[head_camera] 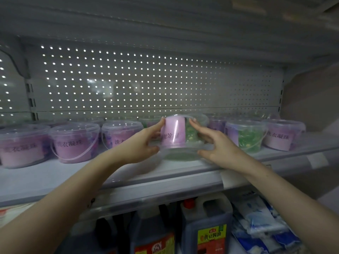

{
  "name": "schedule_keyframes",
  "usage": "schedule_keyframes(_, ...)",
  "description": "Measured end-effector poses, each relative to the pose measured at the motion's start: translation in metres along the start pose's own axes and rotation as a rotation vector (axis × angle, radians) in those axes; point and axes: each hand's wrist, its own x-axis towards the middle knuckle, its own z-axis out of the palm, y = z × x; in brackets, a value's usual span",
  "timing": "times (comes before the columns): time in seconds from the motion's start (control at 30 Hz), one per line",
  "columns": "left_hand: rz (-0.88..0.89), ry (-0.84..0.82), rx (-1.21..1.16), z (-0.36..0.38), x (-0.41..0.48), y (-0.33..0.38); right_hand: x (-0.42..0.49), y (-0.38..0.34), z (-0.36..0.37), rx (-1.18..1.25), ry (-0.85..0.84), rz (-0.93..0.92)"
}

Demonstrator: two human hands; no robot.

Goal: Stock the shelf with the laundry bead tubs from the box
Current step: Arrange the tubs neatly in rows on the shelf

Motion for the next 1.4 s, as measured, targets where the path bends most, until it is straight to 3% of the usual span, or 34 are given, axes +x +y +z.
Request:
schedule_keyframes(0.33,0.138,0.129,-0.112,-0.005,-0.013,0.006,0.014,-0.013,0.0,0.093,0.068,-0.065)
schedule_keyframes(0.57,0.087,0.286,-0.273,-0.022,-0.023,0.012,0.02,-0.024,0.004,0.284,0.091,-0.033)
schedule_keyframes(0.93,0.063,0.2,-0.173,-0.026,-0.037,0.004,0.043,-0.024,0.017,0.435,0.179,0.107)
schedule_keyframes(1.4,-0.022,0.222,0.007,-0.021,-0.025,-0.001,0.039,-0.013,0.018,0.37,-0.072,0.108)
